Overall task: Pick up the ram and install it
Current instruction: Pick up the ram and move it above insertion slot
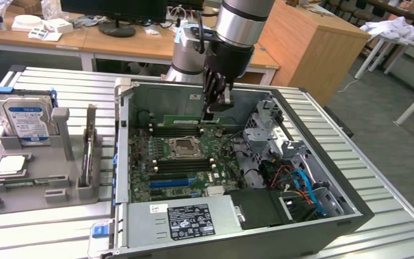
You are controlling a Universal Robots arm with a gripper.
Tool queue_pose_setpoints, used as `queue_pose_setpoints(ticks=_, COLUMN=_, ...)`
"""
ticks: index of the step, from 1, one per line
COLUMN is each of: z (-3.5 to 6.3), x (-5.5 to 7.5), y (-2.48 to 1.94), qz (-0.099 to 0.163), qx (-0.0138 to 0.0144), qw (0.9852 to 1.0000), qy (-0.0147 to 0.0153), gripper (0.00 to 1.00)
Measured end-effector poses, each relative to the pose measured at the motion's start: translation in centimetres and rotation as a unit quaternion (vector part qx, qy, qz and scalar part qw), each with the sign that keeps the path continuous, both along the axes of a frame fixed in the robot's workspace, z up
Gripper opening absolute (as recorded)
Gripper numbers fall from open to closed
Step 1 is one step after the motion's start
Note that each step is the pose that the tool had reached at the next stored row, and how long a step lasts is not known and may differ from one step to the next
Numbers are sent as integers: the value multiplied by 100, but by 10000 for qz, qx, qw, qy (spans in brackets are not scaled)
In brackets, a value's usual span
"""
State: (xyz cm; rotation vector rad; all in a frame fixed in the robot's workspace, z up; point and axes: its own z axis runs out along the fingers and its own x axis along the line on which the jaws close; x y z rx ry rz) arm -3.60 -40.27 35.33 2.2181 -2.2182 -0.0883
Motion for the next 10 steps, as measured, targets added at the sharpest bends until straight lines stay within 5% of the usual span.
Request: queue_pose_setpoints(ticks=10, z=-94, x=-1, y=0, qz=0, qx=9, qw=10000, qy=-1, gripper=13)
